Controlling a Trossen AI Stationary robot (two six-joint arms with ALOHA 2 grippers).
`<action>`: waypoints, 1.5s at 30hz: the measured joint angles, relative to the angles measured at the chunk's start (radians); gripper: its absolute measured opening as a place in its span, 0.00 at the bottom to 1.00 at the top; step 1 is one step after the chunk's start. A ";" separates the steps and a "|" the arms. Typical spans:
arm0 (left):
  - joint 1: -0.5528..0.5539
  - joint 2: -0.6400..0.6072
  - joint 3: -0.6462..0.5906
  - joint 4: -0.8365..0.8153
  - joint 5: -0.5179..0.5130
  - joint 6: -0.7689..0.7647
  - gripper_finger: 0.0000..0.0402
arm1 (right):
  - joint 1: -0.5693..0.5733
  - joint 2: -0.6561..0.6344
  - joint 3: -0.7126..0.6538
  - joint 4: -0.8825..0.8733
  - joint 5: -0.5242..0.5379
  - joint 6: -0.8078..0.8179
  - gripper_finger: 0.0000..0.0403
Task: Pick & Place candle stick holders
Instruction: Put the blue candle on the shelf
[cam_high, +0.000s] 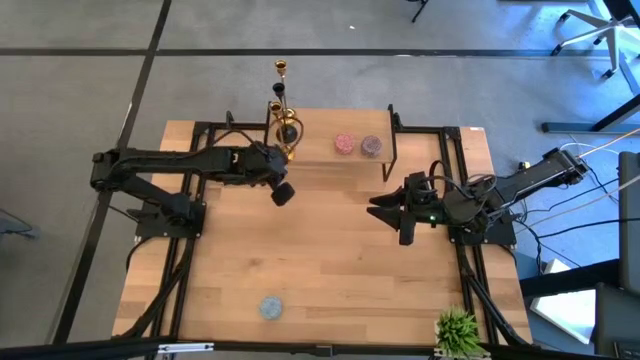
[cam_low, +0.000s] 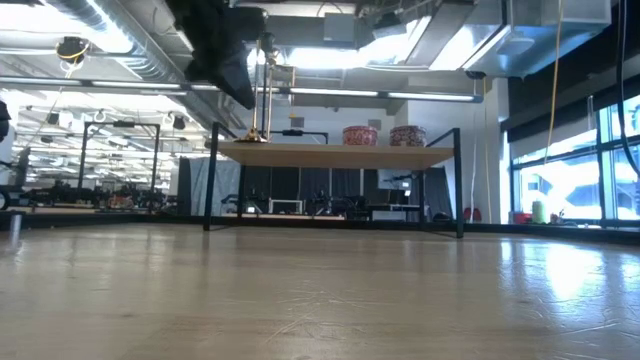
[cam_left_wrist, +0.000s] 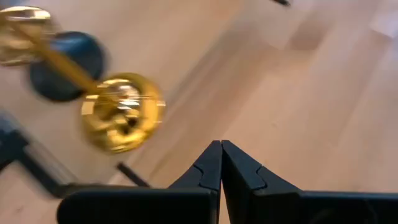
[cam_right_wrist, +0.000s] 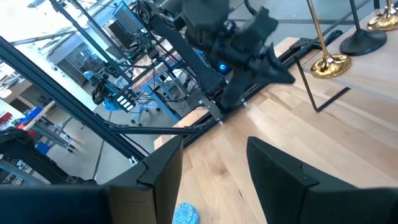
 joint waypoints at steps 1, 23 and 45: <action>-0.001 0.015 0.000 0.010 0.020 0.010 0.00 | 0.000 0.000 0.000 -0.001 0.000 0.000 0.46; -0.118 0.219 -0.001 -0.051 -0.262 -0.080 0.00 | 0.000 0.000 0.000 -0.066 -0.004 0.070 0.45; -0.019 0.138 -0.001 -0.005 -0.327 -0.038 0.00 | 0.000 0.042 0.000 -0.072 -0.004 0.078 0.45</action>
